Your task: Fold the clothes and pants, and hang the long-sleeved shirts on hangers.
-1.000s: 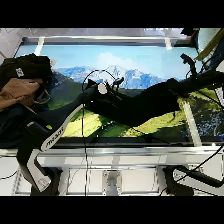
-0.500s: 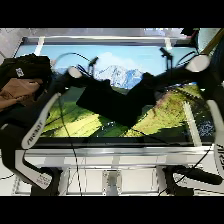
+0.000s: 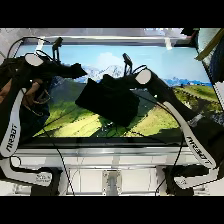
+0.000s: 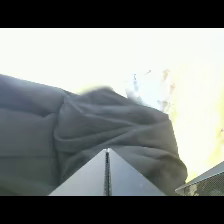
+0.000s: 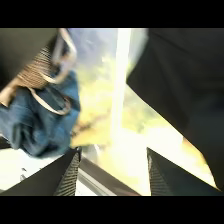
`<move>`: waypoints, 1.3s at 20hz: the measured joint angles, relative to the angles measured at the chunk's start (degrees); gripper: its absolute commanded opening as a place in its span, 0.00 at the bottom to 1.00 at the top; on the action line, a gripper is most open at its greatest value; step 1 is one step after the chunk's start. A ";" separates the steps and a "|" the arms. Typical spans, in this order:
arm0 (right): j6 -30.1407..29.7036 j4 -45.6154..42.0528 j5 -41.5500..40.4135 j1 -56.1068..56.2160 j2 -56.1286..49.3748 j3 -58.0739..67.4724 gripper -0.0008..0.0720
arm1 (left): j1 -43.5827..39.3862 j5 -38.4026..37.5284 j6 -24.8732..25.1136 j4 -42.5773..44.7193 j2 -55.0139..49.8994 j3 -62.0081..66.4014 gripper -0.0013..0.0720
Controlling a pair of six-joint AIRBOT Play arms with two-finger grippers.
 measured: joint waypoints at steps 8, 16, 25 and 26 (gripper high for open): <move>-1.79 -12.00 10.34 -5.73 5.18 3.28 0.62 | 1.57 -1.95 2.40 0.02 0.76 0.00 0.04; -0.66 -28.37 32.02 -17.16 16.63 -0.61 0.77 | -4.76 -2.32 3.17 -0.02 -6.56 0.00 0.93; -3.13 -28.55 30.80 -18.84 18.05 -7.43 0.77 | -9.31 -2.51 -3.39 0.00 -16.31 0.00 0.93; -3.28 -28.81 30.75 -18.97 17.92 -8.68 0.77 | -9.27 -2.49 -3.72 -0.04 -16.70 0.00 0.93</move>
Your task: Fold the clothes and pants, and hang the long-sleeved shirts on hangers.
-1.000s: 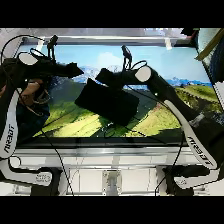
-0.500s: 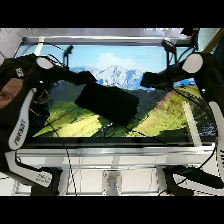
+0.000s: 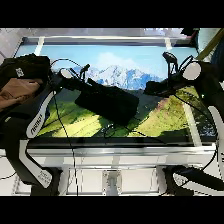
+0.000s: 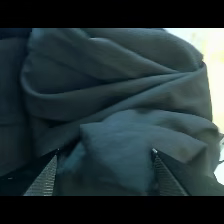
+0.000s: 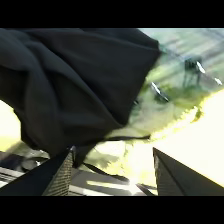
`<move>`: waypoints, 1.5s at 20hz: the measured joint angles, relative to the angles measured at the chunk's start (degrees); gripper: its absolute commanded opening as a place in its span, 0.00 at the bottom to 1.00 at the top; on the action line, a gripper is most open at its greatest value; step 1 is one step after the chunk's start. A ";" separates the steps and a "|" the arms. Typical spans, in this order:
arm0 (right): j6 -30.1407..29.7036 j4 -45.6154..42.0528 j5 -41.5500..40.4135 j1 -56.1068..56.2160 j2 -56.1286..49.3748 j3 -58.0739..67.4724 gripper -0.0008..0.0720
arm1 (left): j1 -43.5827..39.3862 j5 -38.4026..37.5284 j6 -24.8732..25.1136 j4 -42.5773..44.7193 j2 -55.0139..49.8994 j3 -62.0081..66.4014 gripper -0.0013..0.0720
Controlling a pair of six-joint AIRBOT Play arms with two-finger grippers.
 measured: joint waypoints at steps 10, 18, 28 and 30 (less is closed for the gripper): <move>-12.52 34.93 -19.61 -11.74 -3.76 -28.72 0.87 | 9.33 -0.04 0.09 -8.59 5.62 0.00 0.93; -33.14 61.77 -22.62 -11.96 -15.65 -34.18 0.87 | 17.70 -4.98 0.44 -9.44 15.74 0.00 0.92; -42.69 70.79 -23.15 -4.66 -23.43 -27.15 0.05 | 18.93 -8.07 -0.96 -9.84 20.70 0.00 0.92; -43.25 70.90 -23.06 -4.37 -23.78 -24.22 0.05 | 18.93 -8.87 -1.01 -9.86 20.87 0.00 0.92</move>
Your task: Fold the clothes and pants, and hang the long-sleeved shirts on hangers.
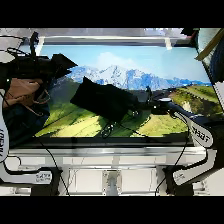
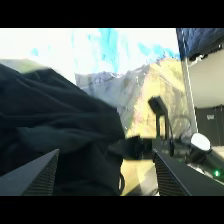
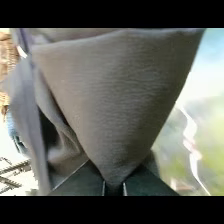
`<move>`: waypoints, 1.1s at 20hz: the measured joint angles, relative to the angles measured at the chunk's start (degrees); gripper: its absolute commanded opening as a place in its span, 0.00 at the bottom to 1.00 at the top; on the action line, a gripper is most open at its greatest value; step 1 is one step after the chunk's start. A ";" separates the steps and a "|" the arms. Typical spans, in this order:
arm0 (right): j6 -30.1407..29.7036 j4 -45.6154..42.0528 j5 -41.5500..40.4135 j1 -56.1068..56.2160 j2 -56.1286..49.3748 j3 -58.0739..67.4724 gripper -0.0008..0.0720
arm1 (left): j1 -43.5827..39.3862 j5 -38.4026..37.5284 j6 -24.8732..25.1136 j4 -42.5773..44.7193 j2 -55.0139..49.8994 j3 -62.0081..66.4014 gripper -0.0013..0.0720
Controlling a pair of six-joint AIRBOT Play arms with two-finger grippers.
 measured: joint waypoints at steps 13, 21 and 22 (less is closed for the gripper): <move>12.90 -33.22 16.72 -40.17 17.49 8.92 0.05 | 0.00 -1.68 -0.22 -0.79 0.42 0.00 0.91; 14.49 -52.46 27.04 -82.31 27.80 5.68 0.05 | 0.00 -0.48 -0.42 -2.16 0.42 0.00 0.91; 14.51 -53.62 27.10 -86.38 28.11 4.68 0.21 | 0.00 -0.28 -0.63 -2.19 0.42 0.00 0.91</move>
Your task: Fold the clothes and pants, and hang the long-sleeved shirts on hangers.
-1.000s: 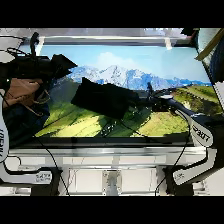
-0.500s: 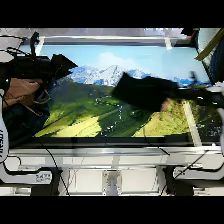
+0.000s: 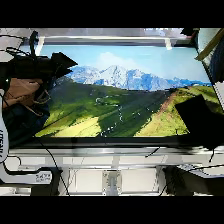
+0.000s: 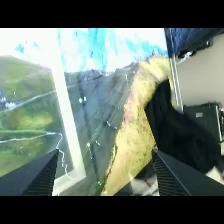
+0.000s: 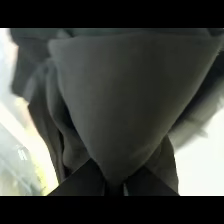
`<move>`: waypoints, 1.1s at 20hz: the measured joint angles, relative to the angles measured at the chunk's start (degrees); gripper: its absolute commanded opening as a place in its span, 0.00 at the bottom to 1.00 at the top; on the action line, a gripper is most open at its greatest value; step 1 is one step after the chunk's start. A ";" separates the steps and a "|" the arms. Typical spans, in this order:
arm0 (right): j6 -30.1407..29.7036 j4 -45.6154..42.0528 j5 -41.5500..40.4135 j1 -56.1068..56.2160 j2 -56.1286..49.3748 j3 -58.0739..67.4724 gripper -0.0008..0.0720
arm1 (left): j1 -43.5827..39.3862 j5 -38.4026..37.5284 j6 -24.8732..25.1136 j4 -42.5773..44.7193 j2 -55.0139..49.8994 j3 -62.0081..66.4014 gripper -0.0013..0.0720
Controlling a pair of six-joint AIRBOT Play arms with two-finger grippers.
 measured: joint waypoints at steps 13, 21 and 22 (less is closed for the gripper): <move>4.52 25.03 -3.52 -0.02 7.48 2.03 0.67 | 0.07 1.16 -0.85 -0.35 -0.11 0.00 0.91; 1.25 25.11 -4.09 42.29 11.85 2.25 0.67 | 0.07 1.16 -0.87 -0.37 -0.13 0.00 0.91; 1.16 23.91 -4.22 46.64 11.96 2.25 0.66 | 0.07 1.14 -0.87 -0.37 -0.13 0.00 0.91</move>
